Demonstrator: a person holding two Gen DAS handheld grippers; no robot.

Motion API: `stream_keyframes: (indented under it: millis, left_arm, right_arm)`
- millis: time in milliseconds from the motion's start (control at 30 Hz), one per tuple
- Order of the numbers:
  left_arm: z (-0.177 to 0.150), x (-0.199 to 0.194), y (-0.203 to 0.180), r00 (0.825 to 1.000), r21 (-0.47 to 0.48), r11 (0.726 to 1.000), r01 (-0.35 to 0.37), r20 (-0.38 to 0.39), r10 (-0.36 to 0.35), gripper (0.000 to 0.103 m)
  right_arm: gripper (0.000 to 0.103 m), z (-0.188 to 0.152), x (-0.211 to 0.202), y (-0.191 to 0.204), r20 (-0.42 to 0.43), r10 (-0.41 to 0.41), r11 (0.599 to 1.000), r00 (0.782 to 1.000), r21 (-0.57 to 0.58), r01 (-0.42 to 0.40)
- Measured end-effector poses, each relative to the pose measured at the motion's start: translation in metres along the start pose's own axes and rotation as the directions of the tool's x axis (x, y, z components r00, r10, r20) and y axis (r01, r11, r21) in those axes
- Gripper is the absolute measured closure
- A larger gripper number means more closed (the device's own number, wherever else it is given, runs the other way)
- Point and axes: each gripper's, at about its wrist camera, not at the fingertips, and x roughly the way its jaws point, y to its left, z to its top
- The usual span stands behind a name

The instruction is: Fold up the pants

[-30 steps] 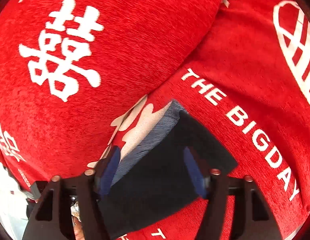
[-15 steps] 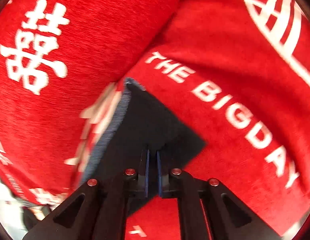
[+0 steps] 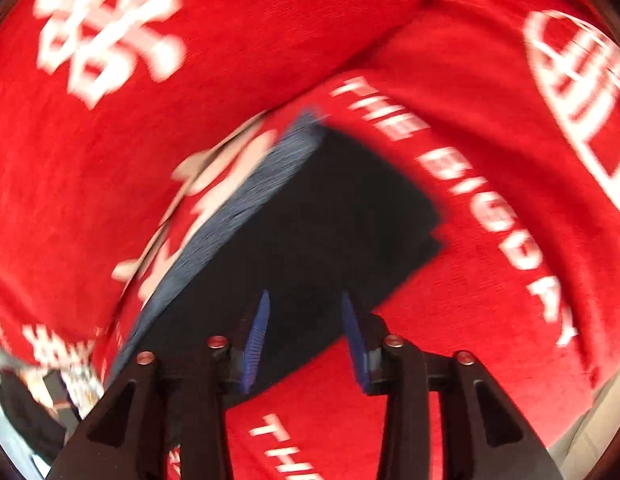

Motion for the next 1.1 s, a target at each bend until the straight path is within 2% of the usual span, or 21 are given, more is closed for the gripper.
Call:
stream_keyframes:
  millis: [67, 233, 333, 467, 633, 800, 933, 1000, 1100]
  left_arm:
    - [-0.005, -0.004, 0.010, 1.000, -0.005, 1.000, 0.001, 0.004, -0.001, 0.022]
    - [-0.020, -0.011, 0.052, 1.000, -0.058, 0.998, 0.007, 0.019, -0.006, 0.022]
    - [-0.035, -0.016, 0.090, 1.000, -0.103, 0.995, 0.001, 0.024, 0.001, 0.022]
    - [-0.056, -0.023, 0.147, 1.000, -0.140, 0.990, -0.005, 0.030, 0.010, 0.022]
    - [-0.080, -0.032, 0.223, 1.000, -0.163, 0.986, -0.022, 0.019, 0.025, 0.022]
    - [-0.099, -0.045, 0.307, 0.996, -0.205, 0.977, -0.062, 0.054, 0.074, 0.022]
    - [-0.113, -0.042, 0.360, 0.992, -0.236, 0.968, -0.090, 0.063, 0.107, 0.022]
    - [-0.119, -0.037, 0.379, 0.995, -0.242, 0.968, -0.066, 0.061, 0.083, 0.022]
    - [-0.125, -0.030, 0.396, 0.997, -0.237, 0.971, 0.038, 0.074, -0.020, 0.022]
  right_arm:
    - [0.050, -0.010, 0.005, 0.025, -0.031, 0.018, 0.997, 0.999, -0.076, -0.020]
    - [0.049, -0.043, 0.031, 0.092, -0.126, 0.023, 0.963, 0.992, -0.265, -0.056]
    - [0.049, -0.065, 0.048, 0.131, -0.172, 0.016, 0.936, 0.985, -0.343, -0.075]
    - [0.042, -0.100, 0.073, 0.194, -0.230, -0.007, 0.887, 0.973, -0.451, -0.100]
    - [0.041, -0.150, 0.118, 0.290, -0.320, -0.021, 0.800, 0.947, -0.573, -0.176]
    - [0.041, -0.206, 0.171, 0.406, -0.426, -0.025, 0.662, 0.904, -0.685, -0.304]
    - [0.041, -0.249, 0.223, 0.502, -0.491, -0.052, 0.518, 0.869, -0.757, -0.397]
    - [0.041, -0.267, 0.246, 0.537, -0.508, -0.085, 0.451, 0.857, -0.787, -0.422]
    - [0.041, -0.291, 0.279, 0.574, -0.504, -0.165, 0.352, 0.848, -0.833, -0.427]
